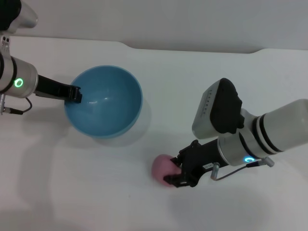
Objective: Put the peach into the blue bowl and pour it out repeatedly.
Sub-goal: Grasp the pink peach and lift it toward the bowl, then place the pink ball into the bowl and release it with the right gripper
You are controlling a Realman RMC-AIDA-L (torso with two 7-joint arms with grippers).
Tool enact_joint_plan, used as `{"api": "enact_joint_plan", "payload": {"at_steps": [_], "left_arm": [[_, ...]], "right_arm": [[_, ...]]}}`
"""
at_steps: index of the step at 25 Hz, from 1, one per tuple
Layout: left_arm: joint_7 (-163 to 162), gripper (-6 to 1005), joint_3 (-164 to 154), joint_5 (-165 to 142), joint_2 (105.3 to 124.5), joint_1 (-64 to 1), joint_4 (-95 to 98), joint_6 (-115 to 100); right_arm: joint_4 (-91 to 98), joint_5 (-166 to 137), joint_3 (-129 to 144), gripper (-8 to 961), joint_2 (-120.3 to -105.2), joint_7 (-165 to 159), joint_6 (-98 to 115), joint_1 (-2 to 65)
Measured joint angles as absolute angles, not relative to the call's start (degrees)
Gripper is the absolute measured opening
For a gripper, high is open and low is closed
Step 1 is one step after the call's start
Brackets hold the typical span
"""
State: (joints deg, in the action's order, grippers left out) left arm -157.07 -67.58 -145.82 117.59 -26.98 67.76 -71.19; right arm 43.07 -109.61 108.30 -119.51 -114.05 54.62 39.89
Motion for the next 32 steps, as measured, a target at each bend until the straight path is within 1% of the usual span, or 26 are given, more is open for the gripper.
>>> {"api": "enact_joint_plan", "payload": {"at_steps": [2, 7, 10, 15, 20, 23, 27, 32], "left_arm": [[-157.1, 1, -67.6, -145.8, 117.6, -27.0, 67.8, -71.2], [-157.0, 0, -68.3, -145.8, 117.64, -27.1, 67.8, -71.3], [-157.0, 0, -69.3, -145.7, 117.7, -27.3, 67.7, -70.9], [-157.2, 0, -72.8, -145.6, 117.82, -28.3, 66.9, -70.0], [-157.5, 0, -76.6, -144.7, 118.2, -30.3, 65.1, -68.8], [-157.5, 0, -82.2, -141.4, 118.29, -33.1, 61.5, -66.8], [-157.6, 0, -89.9, -135.1, 118.4, -37.1, 57.2, -63.8], [-158.9, -1, -98.3, -129.1, 118.57, -40.9, 53.3, -59.4]], "right_arm": [[43.2, -109.4, 107.1, 645, -119.31, -114.1, 54.9, 39.5], [43.7, -107.9, 99.9, 439, -119.0, -113.9, 57.1, 37.7], [44.3, -107.7, 92.8, 226, -118.67, -113.6, 60.4, 36.0], [46.5, -107.7, 78.0, 162, -118.41, -108.7, 68.5, 31.6], [50.3, -107.6, 63.1, 142, -118.37, -105.3, 74.8, 26.5], [52.9, -106.6, 53.3, 130, -118.4, -104.0, 78.1, 24.3], [55.3, -104.8, 47.0, 109, -118.31, -101.4, 85.4, 23.9], [57.4, -106.0, 48.5, 71, -118.34, -100.8, 90.7, 25.3]]}}
